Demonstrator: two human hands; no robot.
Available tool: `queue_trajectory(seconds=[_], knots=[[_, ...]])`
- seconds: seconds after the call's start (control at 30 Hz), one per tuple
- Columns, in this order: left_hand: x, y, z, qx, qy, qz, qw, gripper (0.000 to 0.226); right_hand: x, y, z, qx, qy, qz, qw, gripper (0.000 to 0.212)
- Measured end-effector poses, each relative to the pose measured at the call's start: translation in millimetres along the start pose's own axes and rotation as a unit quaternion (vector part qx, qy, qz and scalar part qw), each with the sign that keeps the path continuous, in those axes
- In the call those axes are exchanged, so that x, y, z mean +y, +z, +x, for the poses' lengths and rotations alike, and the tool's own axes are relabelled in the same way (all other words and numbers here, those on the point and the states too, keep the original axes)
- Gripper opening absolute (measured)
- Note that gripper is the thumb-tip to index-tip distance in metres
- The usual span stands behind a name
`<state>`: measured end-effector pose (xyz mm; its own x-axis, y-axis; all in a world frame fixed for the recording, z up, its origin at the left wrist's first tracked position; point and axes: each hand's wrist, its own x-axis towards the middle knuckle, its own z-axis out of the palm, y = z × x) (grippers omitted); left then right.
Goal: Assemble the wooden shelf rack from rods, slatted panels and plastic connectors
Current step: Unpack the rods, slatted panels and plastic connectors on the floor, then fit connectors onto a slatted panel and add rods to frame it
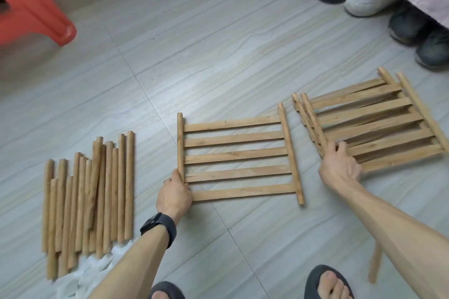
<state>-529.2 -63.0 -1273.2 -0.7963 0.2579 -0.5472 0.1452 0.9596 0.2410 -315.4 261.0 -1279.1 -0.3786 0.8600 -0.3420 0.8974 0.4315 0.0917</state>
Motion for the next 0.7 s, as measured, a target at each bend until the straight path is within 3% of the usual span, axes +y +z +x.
queue_trajectory(seconds=[0.37, 0.5, 0.6, 0.7], knots=[[-13, -2, 2, -0.014, -0.001, 0.013, 1.0, 0.029, -8, -3, 13, -0.032, 0.016, -0.039, 0.999, 0.037], [-19, -1, 4, -0.035, 0.02, 0.009, 0.999, 0.043, -23, -6, -2, 0.003, 0.033, -0.129, 0.991, 0.055], [-24, -1, 3, -0.044, 0.034, 0.0, 0.998, 0.044, -46, -9, -20, 0.058, -0.052, -0.136, 0.988, 0.076], [-33, -8, 2, -0.064, 0.056, 0.002, 0.996, 0.048, -80, -9, -44, 0.083, -0.213, -0.063, 0.972, 0.068]])
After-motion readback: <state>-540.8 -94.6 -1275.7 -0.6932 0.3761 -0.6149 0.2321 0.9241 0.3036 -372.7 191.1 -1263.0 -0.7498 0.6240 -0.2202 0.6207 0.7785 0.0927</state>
